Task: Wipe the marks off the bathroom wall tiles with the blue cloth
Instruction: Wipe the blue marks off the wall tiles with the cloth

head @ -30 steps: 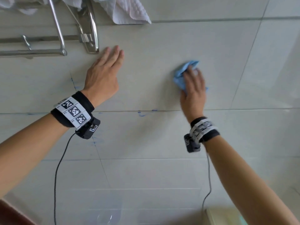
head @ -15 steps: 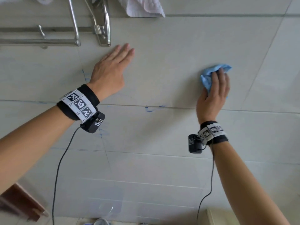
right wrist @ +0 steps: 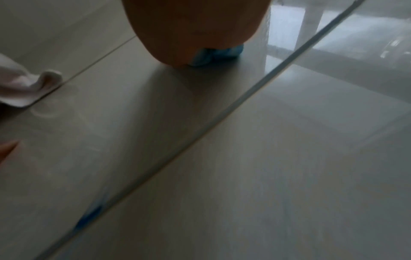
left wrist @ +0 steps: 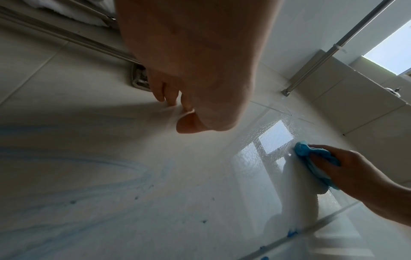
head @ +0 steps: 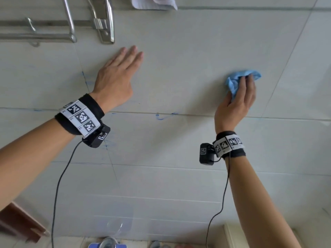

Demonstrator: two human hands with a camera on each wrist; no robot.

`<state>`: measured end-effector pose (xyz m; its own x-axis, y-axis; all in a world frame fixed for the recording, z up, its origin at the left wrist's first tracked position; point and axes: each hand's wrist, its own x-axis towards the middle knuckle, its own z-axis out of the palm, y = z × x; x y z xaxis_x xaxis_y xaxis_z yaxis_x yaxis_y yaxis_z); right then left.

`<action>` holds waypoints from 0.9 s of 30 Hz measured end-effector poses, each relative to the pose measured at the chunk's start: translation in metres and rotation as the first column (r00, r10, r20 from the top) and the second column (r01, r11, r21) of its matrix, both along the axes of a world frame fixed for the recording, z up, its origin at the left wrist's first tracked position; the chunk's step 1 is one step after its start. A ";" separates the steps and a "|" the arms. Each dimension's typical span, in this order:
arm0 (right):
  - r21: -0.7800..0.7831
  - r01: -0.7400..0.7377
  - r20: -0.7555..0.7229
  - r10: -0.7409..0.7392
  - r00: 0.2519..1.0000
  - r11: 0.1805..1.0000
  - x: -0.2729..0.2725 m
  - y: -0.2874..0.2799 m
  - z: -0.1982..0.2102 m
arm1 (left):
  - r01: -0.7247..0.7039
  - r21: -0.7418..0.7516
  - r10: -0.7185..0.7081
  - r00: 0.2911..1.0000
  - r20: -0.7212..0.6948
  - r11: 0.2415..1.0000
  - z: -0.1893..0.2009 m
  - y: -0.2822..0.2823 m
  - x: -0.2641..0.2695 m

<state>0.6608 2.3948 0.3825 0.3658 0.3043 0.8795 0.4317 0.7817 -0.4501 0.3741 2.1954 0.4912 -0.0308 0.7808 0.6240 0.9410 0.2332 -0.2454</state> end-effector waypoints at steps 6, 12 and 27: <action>0.039 -0.151 0.435 0.119 0.892 0.988 -0.085 -0.055 -0.089 | -0.004 0.002 0.004 0.999 -0.039 1.000 -0.004 -0.001 0.001; -0.014 -0.244 0.667 0.191 0.720 0.970 -0.105 -0.084 -0.131 | 0.000 -0.004 0.000 0.999 -0.032 1.000 -0.003 -0.004 -0.002; -0.415 0.052 -0.327 -0.202 0.923 0.908 0.125 0.050 -0.061 | 0.240 0.068 -0.243 0.969 0.042 0.968 -0.053 0.040 0.098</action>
